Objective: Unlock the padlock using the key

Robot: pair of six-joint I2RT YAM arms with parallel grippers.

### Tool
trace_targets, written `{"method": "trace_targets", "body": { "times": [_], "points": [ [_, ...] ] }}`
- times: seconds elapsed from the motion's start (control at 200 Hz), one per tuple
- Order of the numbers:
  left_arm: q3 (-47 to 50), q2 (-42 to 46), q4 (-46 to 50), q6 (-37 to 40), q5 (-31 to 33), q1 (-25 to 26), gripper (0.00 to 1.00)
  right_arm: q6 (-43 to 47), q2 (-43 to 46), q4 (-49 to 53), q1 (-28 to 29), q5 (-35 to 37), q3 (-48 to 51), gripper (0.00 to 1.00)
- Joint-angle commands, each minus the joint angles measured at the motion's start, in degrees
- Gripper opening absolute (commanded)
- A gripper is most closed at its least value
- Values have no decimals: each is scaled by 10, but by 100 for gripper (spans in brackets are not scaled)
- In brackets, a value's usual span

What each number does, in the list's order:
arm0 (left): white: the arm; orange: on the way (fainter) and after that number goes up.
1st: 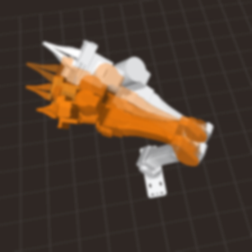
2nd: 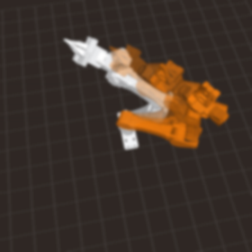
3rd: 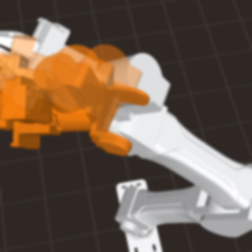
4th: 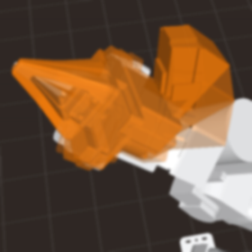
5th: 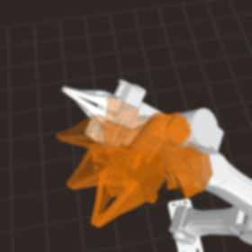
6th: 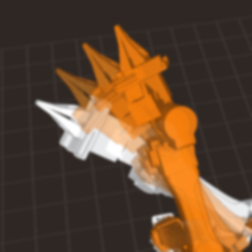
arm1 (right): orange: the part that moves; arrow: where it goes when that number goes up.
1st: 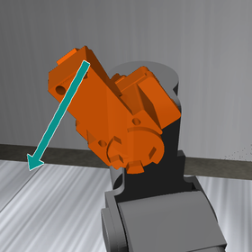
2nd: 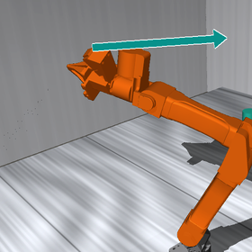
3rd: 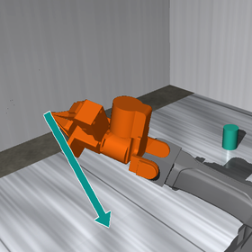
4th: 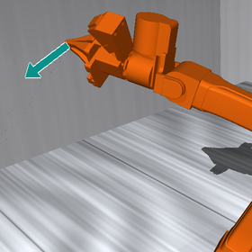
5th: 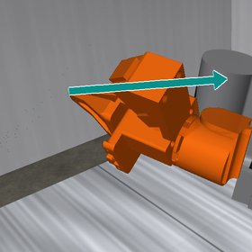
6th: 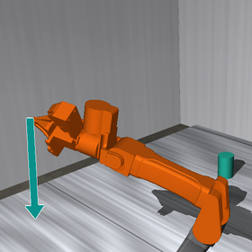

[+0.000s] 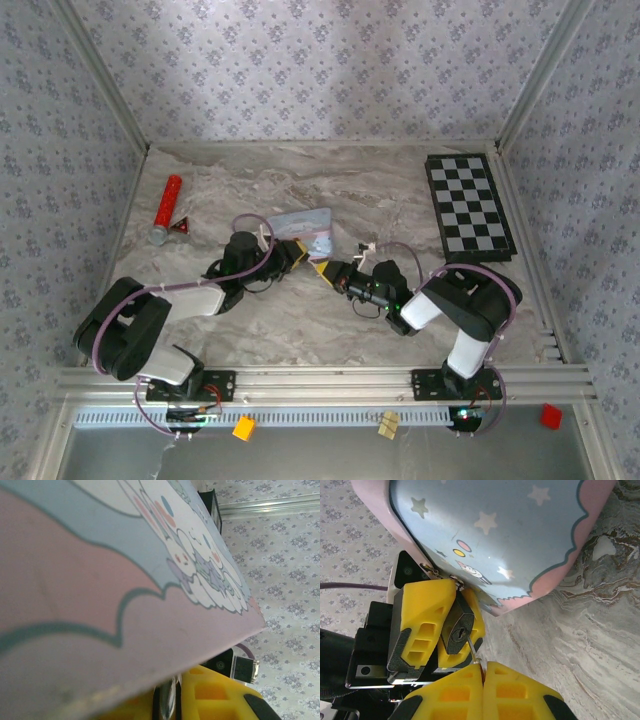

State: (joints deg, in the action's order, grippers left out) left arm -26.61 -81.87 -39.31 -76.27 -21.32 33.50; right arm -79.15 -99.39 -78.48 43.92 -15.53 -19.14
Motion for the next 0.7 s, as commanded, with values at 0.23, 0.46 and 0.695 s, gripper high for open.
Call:
{"method": "trace_targets", "body": {
  "times": [0.23, 0.46, 0.695],
  "points": [
    [7, 10, -66, -7, -16, 1, 0, -11, 18, -14, -4, -5, -9, 0],
    [13, 1, -95, -13, -17, -8, 0, -9, 23, -14, -4, -7, -7, 0],
    [8, 12, -91, -10, -21, -8, 0, -8, 22, -14, -2, -6, -10, 0]
  ]
}}
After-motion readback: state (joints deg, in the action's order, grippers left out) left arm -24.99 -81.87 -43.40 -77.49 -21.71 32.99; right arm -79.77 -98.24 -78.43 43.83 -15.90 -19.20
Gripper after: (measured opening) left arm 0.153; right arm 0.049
